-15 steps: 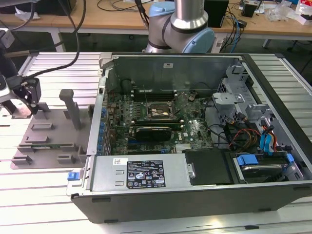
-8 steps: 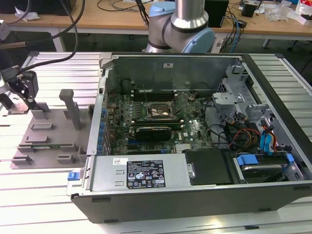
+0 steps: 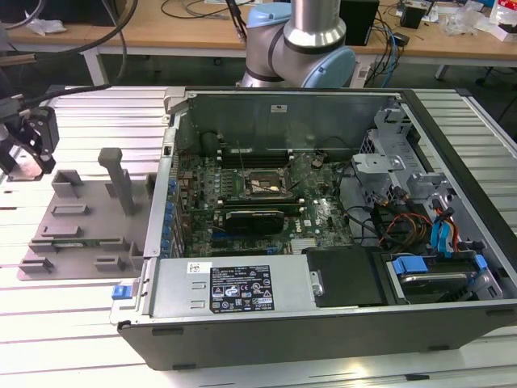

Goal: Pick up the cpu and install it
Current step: 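Pick up the cpu and move it towards the insertion slot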

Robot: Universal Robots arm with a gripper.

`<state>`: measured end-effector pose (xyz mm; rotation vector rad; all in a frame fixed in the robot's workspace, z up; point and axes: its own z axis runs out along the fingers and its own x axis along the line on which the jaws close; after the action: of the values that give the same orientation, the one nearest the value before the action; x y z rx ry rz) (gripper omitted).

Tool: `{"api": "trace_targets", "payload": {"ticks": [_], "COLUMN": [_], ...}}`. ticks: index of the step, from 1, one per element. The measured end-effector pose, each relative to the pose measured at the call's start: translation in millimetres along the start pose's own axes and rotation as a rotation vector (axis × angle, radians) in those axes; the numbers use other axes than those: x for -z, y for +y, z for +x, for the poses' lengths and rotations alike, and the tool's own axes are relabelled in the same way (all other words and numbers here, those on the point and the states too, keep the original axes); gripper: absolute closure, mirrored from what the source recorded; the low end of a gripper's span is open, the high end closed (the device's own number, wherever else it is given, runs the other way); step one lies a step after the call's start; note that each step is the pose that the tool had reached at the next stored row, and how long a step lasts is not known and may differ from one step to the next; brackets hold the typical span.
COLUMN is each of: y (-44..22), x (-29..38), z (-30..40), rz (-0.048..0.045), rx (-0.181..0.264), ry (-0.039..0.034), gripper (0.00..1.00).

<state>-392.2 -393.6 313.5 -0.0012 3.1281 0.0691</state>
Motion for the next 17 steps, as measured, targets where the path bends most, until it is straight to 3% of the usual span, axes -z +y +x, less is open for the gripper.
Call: {"api": "trace_targets", "payload": {"ticks": [17], "y": [0.9], "x": [19.3], "z": [-0.3], "rz": [0.0000], "rx": [0.000], "ry": [-0.0030], "gripper": [0.45]}}
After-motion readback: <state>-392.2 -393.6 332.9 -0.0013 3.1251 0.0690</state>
